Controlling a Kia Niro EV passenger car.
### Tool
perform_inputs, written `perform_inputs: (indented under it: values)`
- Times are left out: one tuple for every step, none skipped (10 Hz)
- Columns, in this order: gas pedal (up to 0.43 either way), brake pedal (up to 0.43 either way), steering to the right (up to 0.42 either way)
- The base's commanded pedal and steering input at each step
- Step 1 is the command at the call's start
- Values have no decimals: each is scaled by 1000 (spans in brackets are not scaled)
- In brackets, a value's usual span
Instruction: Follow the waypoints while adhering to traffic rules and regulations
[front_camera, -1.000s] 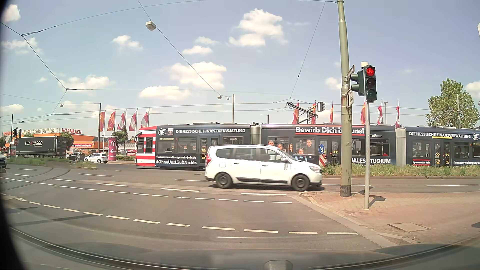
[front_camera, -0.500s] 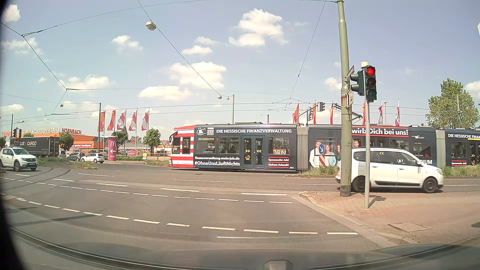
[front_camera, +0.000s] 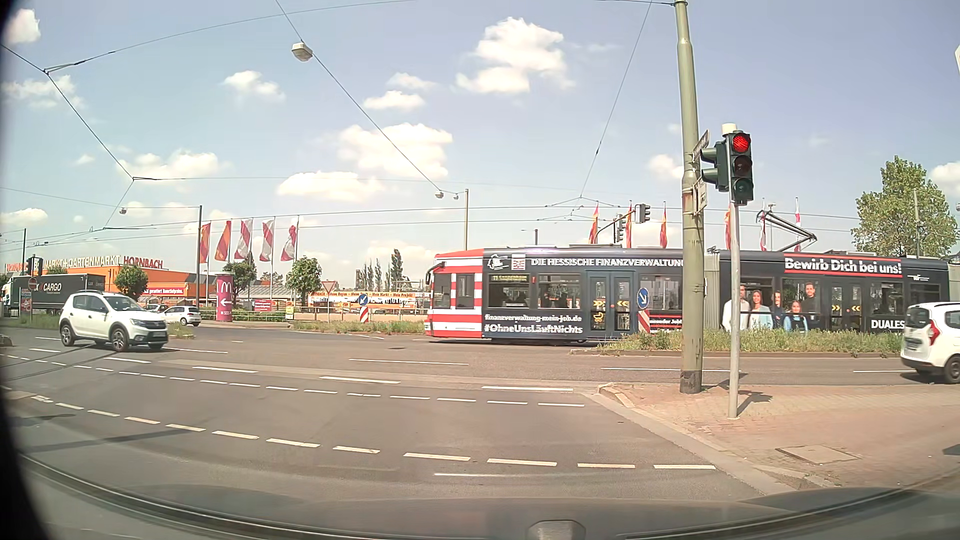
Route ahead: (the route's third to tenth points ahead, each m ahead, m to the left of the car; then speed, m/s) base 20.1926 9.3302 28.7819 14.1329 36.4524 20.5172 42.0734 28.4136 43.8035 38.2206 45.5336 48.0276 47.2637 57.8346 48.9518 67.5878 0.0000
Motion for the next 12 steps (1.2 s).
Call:
perform_inputs:
  values:
    - [0, 348, -48]
    - [0, 348, -48]
    - [0, 348, -48]
    - [0, 348, -49]
    - [0, 348, -49]
    - [0, 348, -49]
    - [0, 348, -48]
    - [0, 348, -48]
    - [0, 348, -49]
    - [0, 354, -48]
    - [0, 348, -48]
    - [0, 348, -49]
